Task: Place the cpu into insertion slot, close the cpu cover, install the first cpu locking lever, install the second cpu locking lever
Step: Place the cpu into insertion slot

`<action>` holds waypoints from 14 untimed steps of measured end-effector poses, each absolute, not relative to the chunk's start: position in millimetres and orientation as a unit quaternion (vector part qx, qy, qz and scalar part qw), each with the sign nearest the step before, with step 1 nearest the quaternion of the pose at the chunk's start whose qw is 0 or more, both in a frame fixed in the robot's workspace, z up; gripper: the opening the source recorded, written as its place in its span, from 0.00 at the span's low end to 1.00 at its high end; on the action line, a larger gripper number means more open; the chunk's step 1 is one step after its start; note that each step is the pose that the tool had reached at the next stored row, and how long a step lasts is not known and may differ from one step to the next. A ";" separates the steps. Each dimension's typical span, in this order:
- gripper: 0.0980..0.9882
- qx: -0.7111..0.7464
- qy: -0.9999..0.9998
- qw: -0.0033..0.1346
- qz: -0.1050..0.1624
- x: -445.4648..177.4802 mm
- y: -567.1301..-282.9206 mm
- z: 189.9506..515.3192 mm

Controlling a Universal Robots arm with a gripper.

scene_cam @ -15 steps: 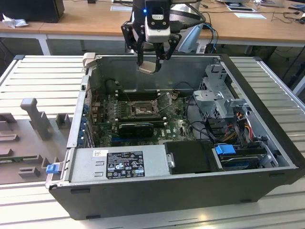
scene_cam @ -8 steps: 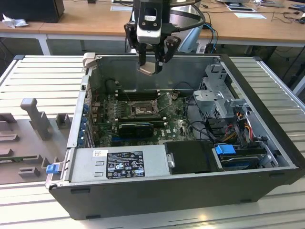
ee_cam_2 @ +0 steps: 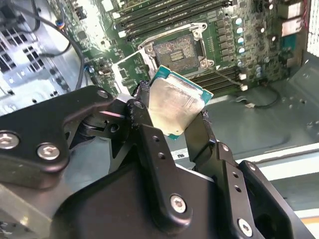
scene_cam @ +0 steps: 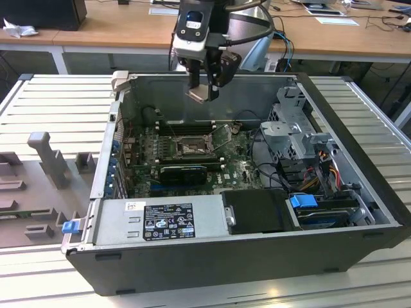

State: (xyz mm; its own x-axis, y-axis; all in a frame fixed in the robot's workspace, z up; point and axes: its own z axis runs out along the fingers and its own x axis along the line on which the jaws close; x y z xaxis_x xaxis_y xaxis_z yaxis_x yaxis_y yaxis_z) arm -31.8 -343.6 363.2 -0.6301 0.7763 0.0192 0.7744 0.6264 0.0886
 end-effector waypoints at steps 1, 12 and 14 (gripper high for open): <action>0.48 0.438 0.898 0.011 0.044 -31.8 -343.6 363.0; 0.48 0.561 0.827 0.017 0.042 -31.8 -343.6 357.4; 0.48 0.588 0.808 0.018 0.041 -31.7 -343.6 356.0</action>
State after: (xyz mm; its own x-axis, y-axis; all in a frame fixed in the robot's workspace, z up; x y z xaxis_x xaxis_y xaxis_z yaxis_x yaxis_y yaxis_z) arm -31.7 -343.6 356.0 -0.3081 0.9512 0.0192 0.9481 0.3054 0.0885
